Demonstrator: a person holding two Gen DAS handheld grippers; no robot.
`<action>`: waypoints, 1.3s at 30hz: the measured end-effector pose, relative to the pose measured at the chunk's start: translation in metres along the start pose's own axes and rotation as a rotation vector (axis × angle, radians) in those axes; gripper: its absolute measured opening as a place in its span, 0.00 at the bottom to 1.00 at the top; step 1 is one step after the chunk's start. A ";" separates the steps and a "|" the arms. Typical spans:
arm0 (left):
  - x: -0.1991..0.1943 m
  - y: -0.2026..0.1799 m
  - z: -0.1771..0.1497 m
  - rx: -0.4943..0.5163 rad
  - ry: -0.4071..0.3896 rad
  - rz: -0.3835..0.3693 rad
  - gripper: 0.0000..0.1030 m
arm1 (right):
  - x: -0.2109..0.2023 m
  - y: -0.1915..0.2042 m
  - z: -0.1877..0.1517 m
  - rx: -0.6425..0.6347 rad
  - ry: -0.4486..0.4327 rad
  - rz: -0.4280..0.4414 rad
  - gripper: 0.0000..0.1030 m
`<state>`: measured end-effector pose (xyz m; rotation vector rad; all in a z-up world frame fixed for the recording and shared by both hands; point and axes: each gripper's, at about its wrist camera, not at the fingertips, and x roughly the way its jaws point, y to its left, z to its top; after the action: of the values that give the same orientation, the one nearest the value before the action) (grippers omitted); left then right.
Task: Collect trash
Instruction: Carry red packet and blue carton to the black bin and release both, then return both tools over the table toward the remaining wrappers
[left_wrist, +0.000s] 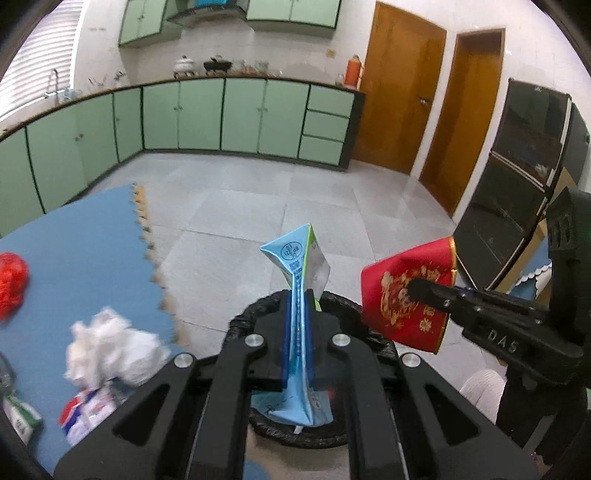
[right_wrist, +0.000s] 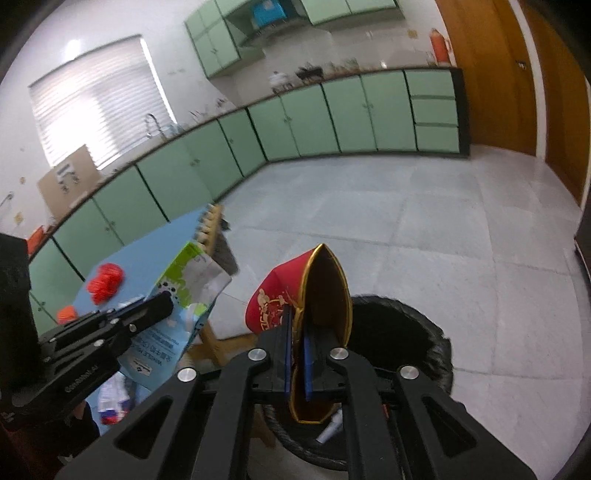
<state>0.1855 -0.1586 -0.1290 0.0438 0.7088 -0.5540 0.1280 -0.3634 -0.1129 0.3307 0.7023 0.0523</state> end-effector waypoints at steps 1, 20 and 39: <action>0.009 -0.002 0.002 0.003 0.016 -0.006 0.06 | 0.005 -0.006 0.000 0.010 0.015 0.000 0.11; -0.003 0.012 0.009 -0.034 -0.020 -0.004 0.49 | -0.003 -0.005 0.000 0.017 -0.016 -0.045 0.35; -0.154 0.155 -0.050 -0.147 -0.123 0.408 0.71 | -0.015 0.141 -0.013 -0.125 -0.123 0.127 0.93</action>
<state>0.1357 0.0570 -0.0931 0.0158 0.5979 -0.1124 0.1172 -0.2288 -0.0686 0.2555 0.5532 0.1945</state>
